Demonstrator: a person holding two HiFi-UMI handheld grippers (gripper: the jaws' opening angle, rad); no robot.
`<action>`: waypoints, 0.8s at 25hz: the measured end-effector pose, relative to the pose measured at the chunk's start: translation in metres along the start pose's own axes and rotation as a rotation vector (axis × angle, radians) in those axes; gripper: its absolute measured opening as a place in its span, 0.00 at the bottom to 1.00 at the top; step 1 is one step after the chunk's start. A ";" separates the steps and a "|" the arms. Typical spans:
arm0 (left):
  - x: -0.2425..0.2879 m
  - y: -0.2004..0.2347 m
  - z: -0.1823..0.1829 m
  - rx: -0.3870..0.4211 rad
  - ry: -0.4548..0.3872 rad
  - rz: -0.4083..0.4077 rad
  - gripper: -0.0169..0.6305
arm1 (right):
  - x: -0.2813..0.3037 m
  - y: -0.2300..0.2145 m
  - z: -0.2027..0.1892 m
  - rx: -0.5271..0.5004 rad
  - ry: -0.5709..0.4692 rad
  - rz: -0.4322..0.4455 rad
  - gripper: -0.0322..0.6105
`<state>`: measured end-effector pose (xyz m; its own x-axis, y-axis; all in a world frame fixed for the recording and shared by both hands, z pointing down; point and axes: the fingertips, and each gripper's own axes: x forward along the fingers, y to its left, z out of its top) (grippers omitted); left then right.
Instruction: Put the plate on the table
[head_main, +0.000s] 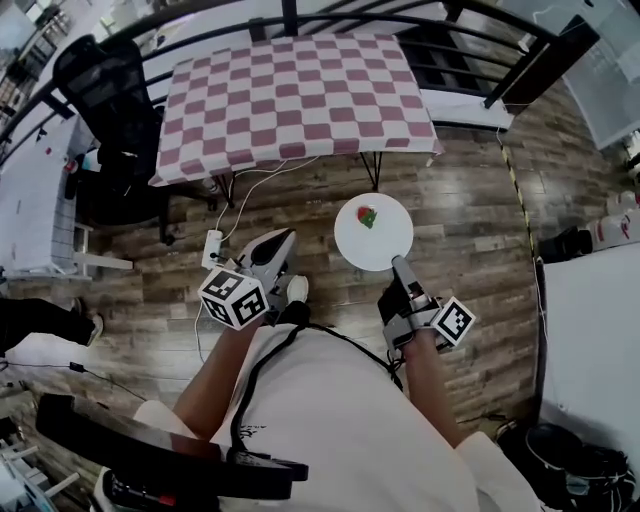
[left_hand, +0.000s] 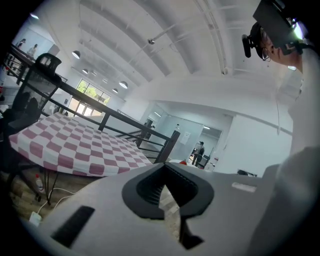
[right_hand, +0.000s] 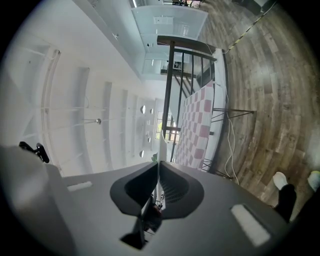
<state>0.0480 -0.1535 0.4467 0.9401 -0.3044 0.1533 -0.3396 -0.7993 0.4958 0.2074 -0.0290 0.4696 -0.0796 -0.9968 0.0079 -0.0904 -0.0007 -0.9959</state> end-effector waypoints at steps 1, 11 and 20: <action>0.009 0.006 0.008 -0.002 0.001 -0.005 0.04 | 0.010 0.002 0.008 -0.004 -0.004 -0.003 0.08; 0.024 0.085 0.046 0.009 0.023 -0.071 0.04 | 0.090 0.001 0.010 -0.024 -0.084 0.019 0.08; 0.047 0.135 0.068 0.014 0.033 -0.102 0.04 | 0.142 -0.001 0.021 -0.034 -0.133 0.011 0.08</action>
<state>0.0446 -0.3111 0.4627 0.9702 -0.2040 0.1305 -0.2421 -0.8327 0.4980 0.2173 -0.1726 0.4694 0.0510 -0.9985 -0.0175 -0.1240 0.0110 -0.9922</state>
